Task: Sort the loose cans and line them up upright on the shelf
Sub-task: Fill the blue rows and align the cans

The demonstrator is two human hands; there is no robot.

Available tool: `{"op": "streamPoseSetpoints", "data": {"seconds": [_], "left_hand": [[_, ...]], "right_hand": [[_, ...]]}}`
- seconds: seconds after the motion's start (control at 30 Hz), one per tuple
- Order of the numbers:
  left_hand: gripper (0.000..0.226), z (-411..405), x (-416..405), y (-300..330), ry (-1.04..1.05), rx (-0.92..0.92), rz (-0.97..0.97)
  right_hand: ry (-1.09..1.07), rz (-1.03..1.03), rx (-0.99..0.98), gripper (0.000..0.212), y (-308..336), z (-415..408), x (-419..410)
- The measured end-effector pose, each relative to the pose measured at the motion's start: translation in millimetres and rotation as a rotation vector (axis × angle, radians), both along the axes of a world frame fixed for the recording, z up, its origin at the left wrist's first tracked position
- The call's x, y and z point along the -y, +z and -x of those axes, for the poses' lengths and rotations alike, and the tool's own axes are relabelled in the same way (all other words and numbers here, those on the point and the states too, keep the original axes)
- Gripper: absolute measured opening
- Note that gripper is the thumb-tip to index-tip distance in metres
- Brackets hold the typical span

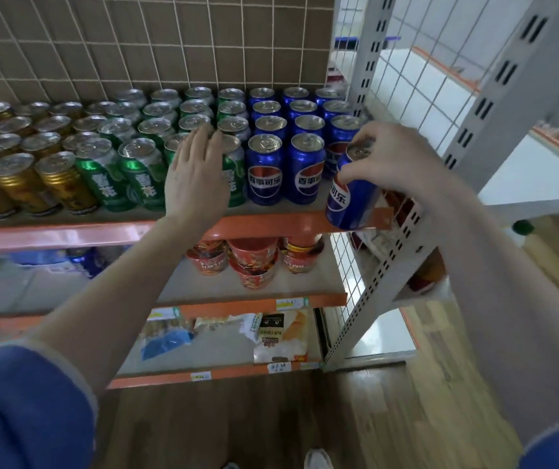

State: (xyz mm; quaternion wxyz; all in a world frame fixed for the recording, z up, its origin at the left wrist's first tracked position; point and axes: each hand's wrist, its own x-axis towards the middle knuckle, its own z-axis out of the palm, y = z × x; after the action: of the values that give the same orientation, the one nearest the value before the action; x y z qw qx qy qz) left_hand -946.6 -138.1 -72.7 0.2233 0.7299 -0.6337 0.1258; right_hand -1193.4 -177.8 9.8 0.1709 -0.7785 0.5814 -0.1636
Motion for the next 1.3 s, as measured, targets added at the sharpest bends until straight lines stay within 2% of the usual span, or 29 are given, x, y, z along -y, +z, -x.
{"op": "streamPoseSetpoints", "data": {"seconds": [0.07, 0.2, 0.57, 0.8, 0.93, 1.1, 1.3], "left_hand": [[0.068, 14, -11, -4, 0.055, -0.05, 0.037], [0.068, 44, -26, -17, 0.122, -0.133, -0.006], [0.065, 80, -49, -42, 0.192, -0.155, -0.102], [0.062, 77, -50, -45, 0.194, -0.172, -0.141], [0.064, 71, -46, -43, 0.199, -0.173, -0.151], [0.066, 66, -37, -38, 0.172, -0.158, -0.141], [0.066, 55, -29, -27, 0.177, -0.145, -0.133]], "right_hand": [[0.027, -0.009, -0.037, 0.056, 7, 3, 13], [0.096, -0.03, -0.144, 0.057, 14, 3, 40], [0.206, -0.044, -0.373, 0.063, 6, -4, 91], [0.279, -0.075, -0.336, 0.067, -9, -4, 100], [0.324, -0.112, -0.303, 0.058, -10, 2, 106], [0.173, 0.029, -0.325, 0.047, -9, 5, 111], [0.152, 0.019, -0.314, 0.031, -7, -1, 110]]}}
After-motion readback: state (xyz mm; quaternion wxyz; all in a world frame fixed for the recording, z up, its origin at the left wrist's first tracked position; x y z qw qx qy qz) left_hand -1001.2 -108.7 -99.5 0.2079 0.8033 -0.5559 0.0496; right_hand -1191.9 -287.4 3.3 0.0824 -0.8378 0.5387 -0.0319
